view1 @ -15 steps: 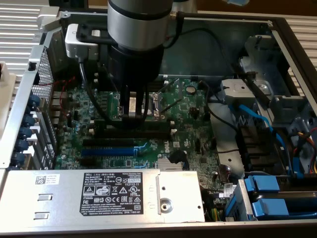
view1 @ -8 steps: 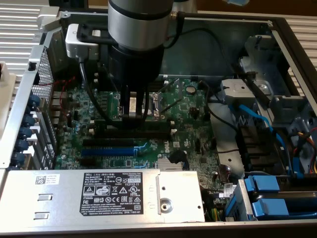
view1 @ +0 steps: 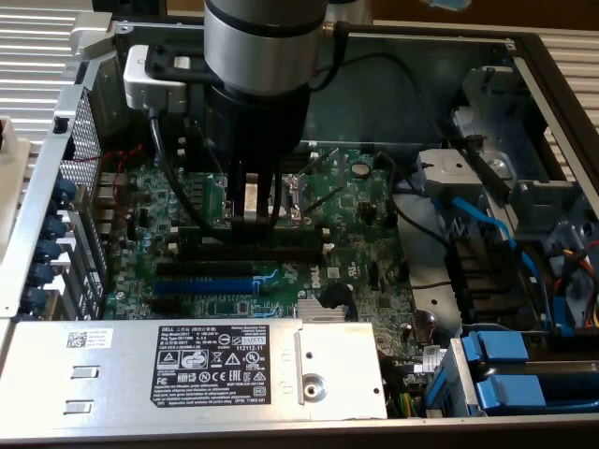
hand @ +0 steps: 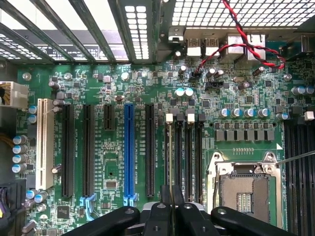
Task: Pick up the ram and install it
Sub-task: 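Press down the ram until it locks into place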
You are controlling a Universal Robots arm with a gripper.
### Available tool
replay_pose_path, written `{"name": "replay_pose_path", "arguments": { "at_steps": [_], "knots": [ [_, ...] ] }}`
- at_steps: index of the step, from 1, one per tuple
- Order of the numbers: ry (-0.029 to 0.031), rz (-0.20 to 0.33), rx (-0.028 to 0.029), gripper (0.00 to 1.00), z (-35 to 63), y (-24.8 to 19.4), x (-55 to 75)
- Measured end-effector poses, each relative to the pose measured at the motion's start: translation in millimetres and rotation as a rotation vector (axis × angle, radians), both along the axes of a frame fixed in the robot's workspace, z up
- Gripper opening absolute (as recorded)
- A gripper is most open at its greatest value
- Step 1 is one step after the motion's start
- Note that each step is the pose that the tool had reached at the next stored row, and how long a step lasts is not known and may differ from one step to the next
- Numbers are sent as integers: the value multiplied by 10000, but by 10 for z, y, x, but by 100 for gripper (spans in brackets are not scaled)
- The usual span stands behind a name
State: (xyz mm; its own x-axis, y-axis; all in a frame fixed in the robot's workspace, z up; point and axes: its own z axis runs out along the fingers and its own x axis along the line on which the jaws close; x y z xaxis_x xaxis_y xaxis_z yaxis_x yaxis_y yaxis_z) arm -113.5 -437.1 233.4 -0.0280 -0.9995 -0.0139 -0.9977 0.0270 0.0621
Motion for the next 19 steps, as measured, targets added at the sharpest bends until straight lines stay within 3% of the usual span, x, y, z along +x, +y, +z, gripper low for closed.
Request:
{"name": "replay_pose_path", "arguments": {
  "at_steps": [19],
  "knots": [
    [0,50,-10,12,4,6,9]
  ]
}}
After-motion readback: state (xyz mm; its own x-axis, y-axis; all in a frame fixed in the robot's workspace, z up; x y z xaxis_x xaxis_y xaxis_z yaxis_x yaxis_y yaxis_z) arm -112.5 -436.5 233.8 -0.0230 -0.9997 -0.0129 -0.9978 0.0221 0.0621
